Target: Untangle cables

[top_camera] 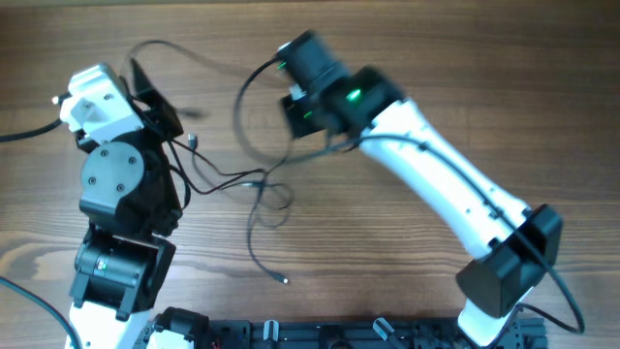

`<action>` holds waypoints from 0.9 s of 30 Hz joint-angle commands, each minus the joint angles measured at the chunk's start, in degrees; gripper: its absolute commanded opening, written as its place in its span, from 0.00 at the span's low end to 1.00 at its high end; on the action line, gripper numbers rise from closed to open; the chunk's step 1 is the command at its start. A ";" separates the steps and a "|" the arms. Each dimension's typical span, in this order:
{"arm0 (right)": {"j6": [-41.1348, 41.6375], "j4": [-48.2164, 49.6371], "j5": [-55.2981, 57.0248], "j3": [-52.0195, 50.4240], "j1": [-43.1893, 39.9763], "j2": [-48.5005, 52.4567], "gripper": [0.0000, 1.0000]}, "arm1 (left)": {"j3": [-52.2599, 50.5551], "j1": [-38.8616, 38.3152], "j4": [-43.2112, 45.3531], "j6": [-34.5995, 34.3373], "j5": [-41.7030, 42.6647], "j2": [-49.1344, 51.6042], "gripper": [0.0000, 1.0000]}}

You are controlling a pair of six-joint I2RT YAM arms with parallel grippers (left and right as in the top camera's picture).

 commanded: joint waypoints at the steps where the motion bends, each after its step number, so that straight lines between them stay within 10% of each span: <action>1: -0.57 -1.73 -0.79 -0.13 -3.91 0.17 0.04 | 0.98 -0.87 -4.13 -2.60 -0.09 -0.72 1.00; 11: -8.72 -3.96 -9.55 3.78 -4.92 -3.30 0.04 | 0.96 -3.26 -26.12 -2.58 27.36 0.85 1.00; 27: -9.55 5.79 -7.04 7.30 -4.92 -32.70 0.04 | 0.96 -3.26 -36.92 -2.58 41.05 31.61 1.00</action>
